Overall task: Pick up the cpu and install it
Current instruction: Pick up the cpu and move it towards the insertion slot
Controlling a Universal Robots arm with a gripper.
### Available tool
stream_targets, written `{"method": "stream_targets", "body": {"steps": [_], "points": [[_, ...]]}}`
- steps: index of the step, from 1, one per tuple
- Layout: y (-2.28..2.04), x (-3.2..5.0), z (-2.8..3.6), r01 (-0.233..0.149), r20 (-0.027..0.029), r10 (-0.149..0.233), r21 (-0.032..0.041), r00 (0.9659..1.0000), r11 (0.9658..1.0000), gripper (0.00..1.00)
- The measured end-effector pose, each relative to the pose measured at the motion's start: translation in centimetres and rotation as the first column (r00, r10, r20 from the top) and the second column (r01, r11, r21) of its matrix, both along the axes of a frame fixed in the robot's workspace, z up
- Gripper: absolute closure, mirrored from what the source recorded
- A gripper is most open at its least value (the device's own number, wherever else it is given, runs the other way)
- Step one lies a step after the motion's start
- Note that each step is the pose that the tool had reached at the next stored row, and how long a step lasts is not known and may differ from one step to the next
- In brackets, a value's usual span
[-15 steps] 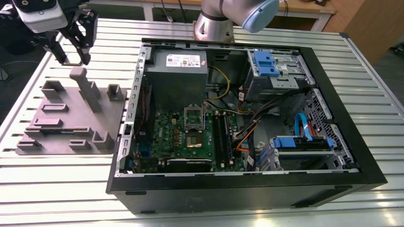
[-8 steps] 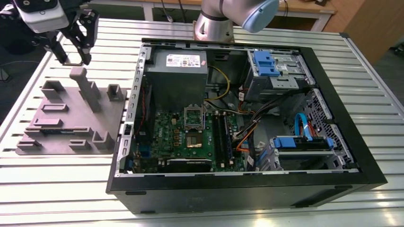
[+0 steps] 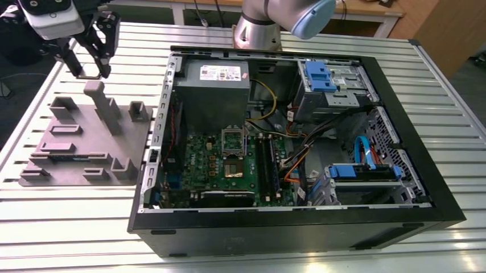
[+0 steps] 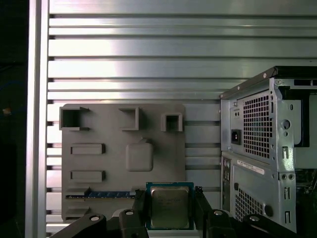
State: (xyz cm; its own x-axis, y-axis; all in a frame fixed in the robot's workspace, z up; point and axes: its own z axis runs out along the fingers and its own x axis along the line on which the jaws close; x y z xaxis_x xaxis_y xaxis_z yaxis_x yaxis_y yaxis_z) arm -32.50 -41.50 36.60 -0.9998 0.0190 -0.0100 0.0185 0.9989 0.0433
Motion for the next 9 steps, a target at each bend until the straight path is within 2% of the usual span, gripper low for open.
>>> {"method": "stream_targets", "body": {"steps": [9], "points": [[0.0, 0.2, 0.0, 0.0, -0.0001, 0.0, 0.0, 1.0, 1.0, 0.53]]}}
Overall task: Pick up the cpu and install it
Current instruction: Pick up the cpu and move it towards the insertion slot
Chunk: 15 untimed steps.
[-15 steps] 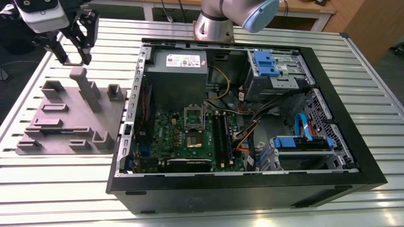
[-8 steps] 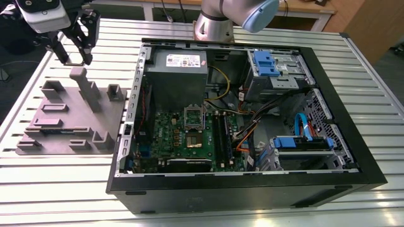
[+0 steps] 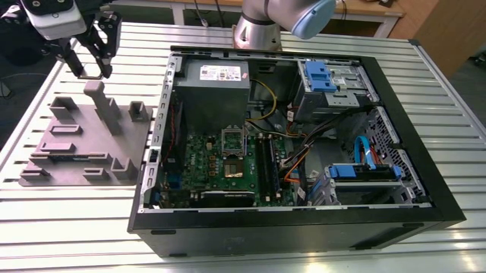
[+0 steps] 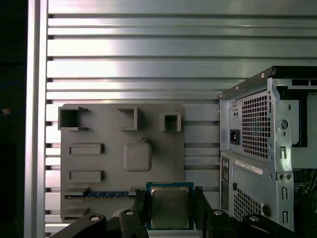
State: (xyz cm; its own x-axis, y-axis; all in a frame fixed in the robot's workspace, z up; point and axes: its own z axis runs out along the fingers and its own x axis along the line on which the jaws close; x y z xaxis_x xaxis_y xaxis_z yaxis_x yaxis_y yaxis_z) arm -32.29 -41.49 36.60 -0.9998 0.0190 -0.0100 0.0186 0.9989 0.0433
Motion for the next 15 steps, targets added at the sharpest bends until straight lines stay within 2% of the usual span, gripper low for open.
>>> {"method": "stream_targets", "body": {"steps": [15], "points": [[0.0, 0.33, 0.0, 0.0, 0.0, 0.0, 0.0, 1.0, 1.0, 0.53]]}}
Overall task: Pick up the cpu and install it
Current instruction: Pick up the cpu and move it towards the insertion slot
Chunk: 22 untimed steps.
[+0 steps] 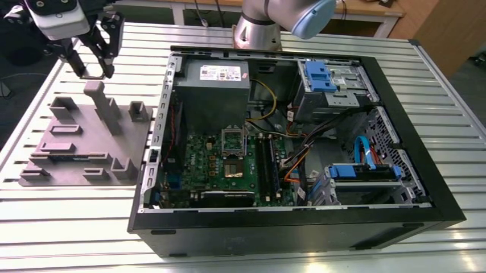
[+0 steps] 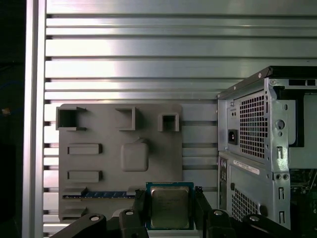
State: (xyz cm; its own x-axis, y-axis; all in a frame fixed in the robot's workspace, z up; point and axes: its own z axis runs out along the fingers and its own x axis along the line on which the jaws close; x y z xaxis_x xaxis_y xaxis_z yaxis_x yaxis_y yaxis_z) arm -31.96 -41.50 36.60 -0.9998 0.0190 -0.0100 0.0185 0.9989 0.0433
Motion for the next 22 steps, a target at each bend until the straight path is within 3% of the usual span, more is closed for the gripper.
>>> {"method": "stream_targets", "body": {"steps": [22], "points": [[0.0, 0.51, 0.0, 0.0, 0.0, 0.0, -0.0001, 1.0, 1.0, 0.53]]}}
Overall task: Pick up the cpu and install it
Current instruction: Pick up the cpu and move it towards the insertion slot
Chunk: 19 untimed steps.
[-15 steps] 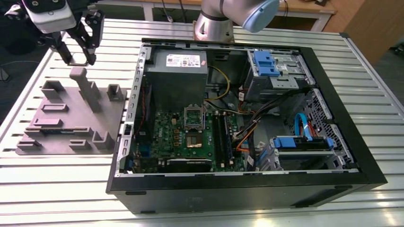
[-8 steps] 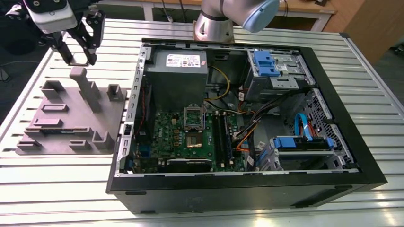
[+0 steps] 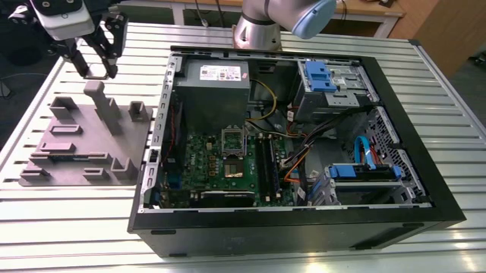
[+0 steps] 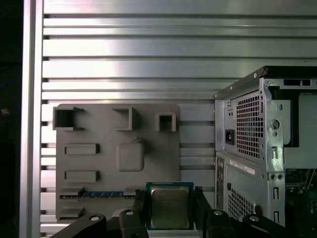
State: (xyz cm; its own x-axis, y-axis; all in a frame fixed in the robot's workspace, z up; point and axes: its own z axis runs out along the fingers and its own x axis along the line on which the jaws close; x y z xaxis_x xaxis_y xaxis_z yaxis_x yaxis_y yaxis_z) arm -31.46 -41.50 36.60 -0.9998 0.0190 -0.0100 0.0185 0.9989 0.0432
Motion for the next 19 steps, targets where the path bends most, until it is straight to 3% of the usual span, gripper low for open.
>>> {"method": "stream_targets", "body": {"steps": [19], "points": [[0.0, 0.42, 0.0, 0.0, 0.0, 0.0, 0.0, 1.0, 1.0, 0.53]]}}
